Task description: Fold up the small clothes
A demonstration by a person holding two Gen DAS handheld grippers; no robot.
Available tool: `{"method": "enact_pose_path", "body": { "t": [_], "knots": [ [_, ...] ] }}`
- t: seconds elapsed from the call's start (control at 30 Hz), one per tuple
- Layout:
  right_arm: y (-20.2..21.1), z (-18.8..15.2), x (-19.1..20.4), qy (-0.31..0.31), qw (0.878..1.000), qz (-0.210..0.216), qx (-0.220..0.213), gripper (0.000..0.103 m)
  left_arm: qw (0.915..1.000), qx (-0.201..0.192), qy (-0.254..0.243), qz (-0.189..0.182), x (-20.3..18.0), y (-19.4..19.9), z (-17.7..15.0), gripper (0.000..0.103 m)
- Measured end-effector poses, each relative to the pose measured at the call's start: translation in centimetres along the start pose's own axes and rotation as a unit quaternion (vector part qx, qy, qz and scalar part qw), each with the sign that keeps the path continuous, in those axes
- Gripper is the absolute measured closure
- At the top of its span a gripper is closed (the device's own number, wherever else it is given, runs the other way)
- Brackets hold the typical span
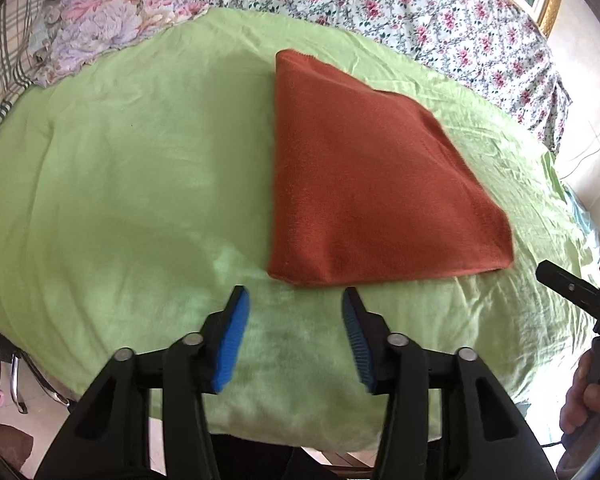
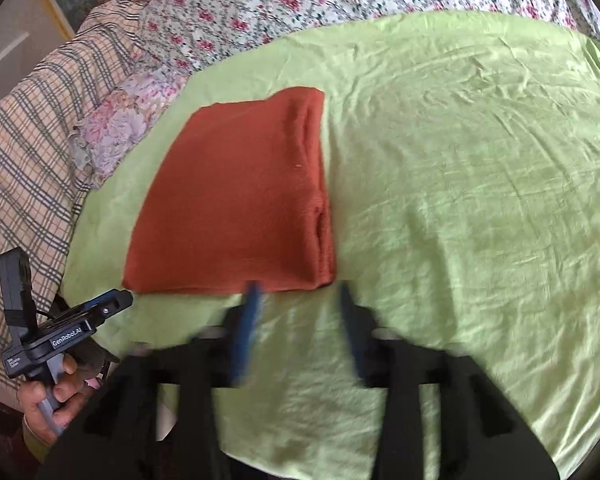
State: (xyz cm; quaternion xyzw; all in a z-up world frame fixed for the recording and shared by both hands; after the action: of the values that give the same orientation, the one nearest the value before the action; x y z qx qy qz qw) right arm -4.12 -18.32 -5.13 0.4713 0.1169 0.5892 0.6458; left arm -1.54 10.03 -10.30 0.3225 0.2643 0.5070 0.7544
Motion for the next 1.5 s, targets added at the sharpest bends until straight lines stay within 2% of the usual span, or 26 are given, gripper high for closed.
{"method": "enact_pose_path", "body": {
  "t": [0.1,0.17,0.27,0.5,0.7,0.83,1.07,1.3,1.5],
  "knots": [
    [1.0,-0.6,1.0,0.026,1.000,-0.004,-0.014,0.021,0.9998,-0.008,-0.004,0.015,-0.3,1.2,-0.3,0.027],
    [1.3,-1.0,1.5,0.043,0.999,-0.010,-0.017,0.016,0.9996,-0.011,-0.009,0.024,-0.3,2.0,-0.6,0.022],
    [1.6,-1.5,1.6,0.057,0.998,-0.011,-0.016,0.013,0.9992,-0.011,-0.018,0.035,-0.5,3.0,-1.2,0.020],
    [2.0,-3.3,0.6,0.062,0.998,-0.013,-0.003,0.009,0.9956,-0.004,-0.065,0.067,-1.4,4.0,-2.6,0.018],
    [1.9,-4.3,0.7,0.076,0.997,-0.025,0.003,0.007,0.9924,0.003,-0.098,0.075,-2.9,4.1,-3.3,0.013],
    [1.7,-4.4,1.2,0.088,0.996,-0.017,0.010,0.006,0.9909,-0.002,-0.105,0.084,-3.1,4.4,-3.1,0.012],
    [1.1,-3.1,2.3,0.105,0.994,-0.014,0.009,0.005,0.9922,-0.004,-0.095,0.080,-2.1,3.6,-1.2,0.010],
    [-0.2,-1.3,3.3,0.111,0.994,-0.019,0.012,0.004,0.9896,-0.001,-0.101,0.103,-1.8,2.0,0.9,0.010],
    [-1.9,-0.4,4.1,0.113,0.993,-0.018,0.021,0.004,0.9896,-0.010,-0.101,0.102,-1.8,1.5,2.2,0.010]
  ]
}}
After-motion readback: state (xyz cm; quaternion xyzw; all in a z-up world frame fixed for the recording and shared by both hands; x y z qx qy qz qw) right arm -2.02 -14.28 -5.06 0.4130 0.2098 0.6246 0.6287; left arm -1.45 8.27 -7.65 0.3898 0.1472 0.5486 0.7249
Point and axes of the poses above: each gripper's, at about its wrist camera, not at the fingertips, and y roughly against the way its jaws point, x to its left, z to its top, the point moved 3 cm from there along -y, roughly the way its jaws point, and after that the axes turned 15 degrees about -y, right-handed, at the moved point
